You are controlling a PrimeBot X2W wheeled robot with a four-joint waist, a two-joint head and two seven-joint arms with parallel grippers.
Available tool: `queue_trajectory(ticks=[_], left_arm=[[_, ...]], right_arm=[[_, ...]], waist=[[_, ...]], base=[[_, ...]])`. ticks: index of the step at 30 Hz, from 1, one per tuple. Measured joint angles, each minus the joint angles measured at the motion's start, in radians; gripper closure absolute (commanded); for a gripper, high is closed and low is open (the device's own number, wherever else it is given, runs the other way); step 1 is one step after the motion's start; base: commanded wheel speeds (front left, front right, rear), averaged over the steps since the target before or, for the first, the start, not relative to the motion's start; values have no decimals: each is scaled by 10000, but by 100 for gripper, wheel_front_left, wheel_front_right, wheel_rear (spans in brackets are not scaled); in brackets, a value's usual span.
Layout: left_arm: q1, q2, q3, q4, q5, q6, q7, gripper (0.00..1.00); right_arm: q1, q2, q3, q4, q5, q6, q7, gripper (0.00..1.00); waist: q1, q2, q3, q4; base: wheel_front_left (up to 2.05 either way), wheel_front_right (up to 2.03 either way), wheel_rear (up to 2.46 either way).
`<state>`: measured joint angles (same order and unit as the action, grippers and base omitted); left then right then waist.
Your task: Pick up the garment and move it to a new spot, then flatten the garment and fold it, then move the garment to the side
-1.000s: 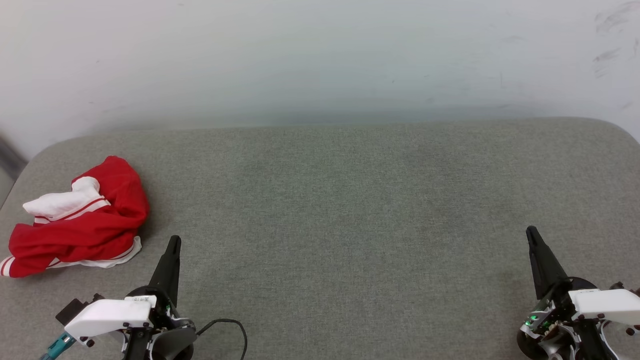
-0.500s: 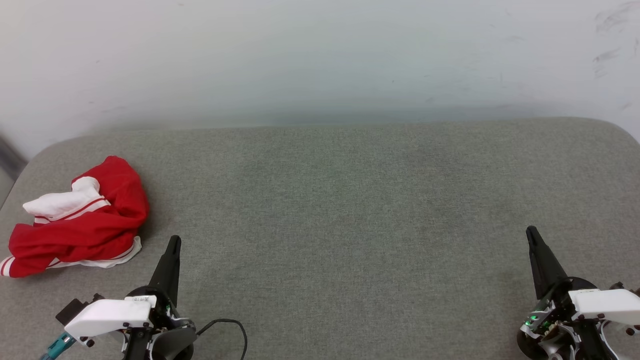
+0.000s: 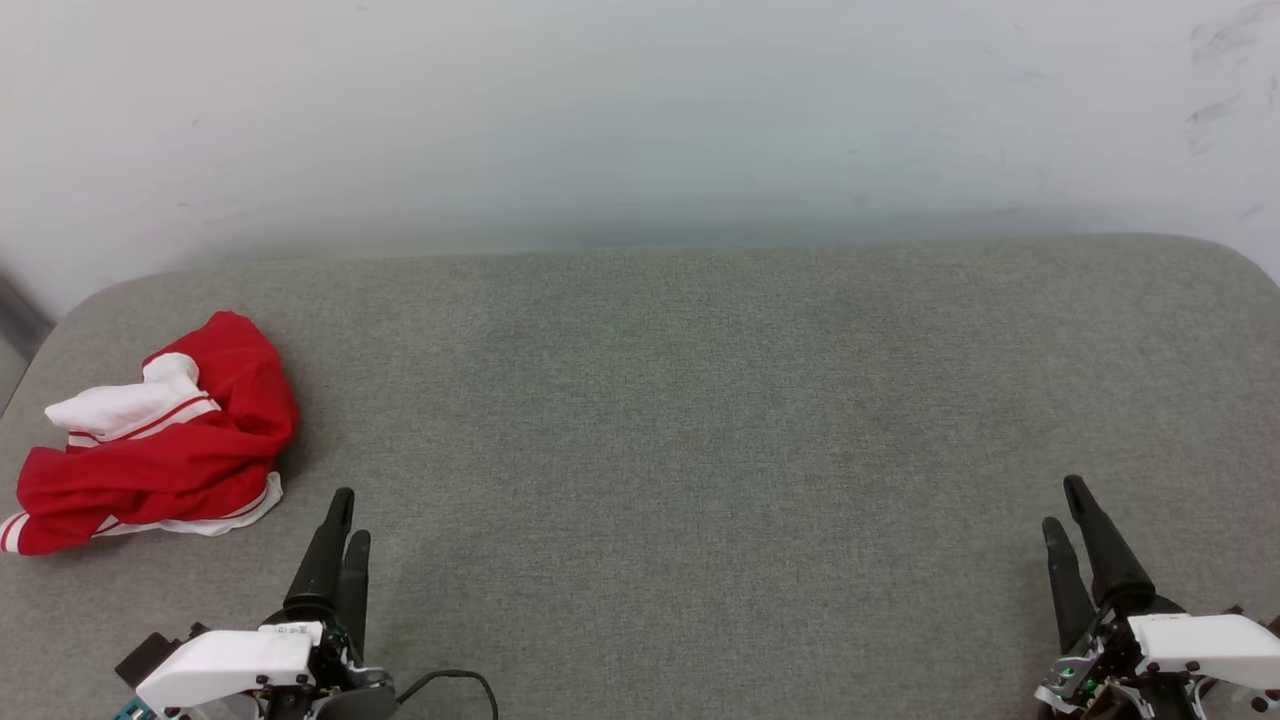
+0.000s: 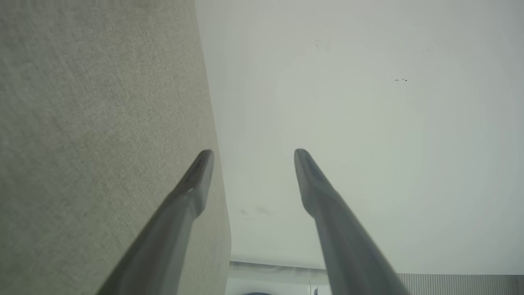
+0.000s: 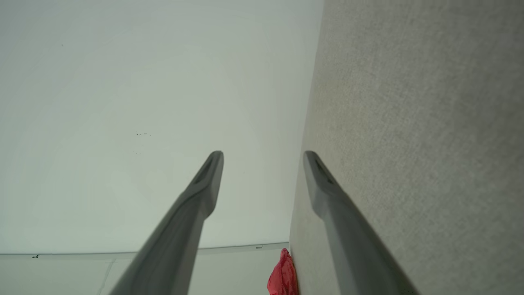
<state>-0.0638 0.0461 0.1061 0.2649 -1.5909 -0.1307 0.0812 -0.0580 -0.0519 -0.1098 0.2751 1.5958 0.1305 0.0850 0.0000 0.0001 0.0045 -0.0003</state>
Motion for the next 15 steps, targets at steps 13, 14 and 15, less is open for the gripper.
queue_trajectory(ticks=[13, 14, 15], left_arm=[[-3, 4, 136, -736, 2759, 518, -596, 0], [-2, 6, 84, -809, 3014, 585, -633, 0], [-2, 6, 27, -878, 3260, 679, -677, 0]], right_arm=[[-1, 2, -58, -855, -2853, 0, -598, 0], [-1, 2, -35, -945, -3127, 0, -637, 0], [0, 2, -4, -1024, -3409, 0, -686, 0]], waist=[[0, 0, 53, -3], [0, 0, 56, -1], [0, 0, 58, 0]], base=[[0, 0, 0], [0, 0, 0], [0, 0, 0]])
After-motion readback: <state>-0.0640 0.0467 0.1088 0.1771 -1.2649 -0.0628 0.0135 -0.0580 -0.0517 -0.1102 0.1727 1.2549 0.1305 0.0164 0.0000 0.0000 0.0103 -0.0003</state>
